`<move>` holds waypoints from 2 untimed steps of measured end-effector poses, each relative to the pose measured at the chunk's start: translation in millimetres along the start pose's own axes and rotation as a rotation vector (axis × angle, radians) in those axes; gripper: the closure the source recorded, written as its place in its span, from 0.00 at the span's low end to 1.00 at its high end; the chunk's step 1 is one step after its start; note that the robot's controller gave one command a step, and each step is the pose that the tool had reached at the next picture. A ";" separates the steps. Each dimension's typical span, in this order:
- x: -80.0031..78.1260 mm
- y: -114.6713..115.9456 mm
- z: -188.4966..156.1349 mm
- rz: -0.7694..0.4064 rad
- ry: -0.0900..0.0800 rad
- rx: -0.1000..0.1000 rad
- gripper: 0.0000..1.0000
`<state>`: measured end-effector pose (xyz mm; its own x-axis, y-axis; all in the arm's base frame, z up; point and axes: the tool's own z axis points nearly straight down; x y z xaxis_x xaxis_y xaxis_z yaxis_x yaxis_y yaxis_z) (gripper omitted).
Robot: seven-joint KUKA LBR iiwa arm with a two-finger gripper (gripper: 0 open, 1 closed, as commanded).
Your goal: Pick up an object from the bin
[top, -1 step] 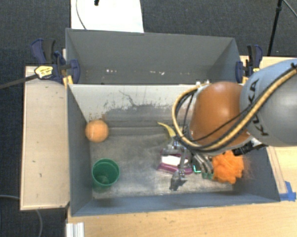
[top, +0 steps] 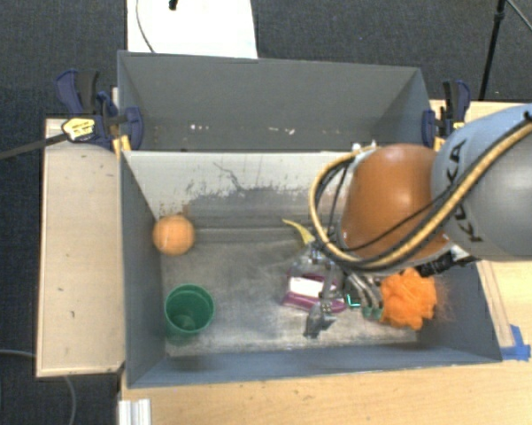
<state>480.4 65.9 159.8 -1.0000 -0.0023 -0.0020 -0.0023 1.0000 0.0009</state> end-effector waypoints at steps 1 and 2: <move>-11.4 -44.0 47.1 0.016 -0.008 -0.001 0.00; -17.3 -70.9 71.5 -0.134 -0.026 0.002 0.00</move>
Offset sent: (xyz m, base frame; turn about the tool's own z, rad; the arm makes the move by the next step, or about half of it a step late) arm 0.0105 -0.0805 -0.0898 -0.2913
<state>498.1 -4.9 88.3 -0.9903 -0.1363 -0.0279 -0.1363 0.9907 -0.0027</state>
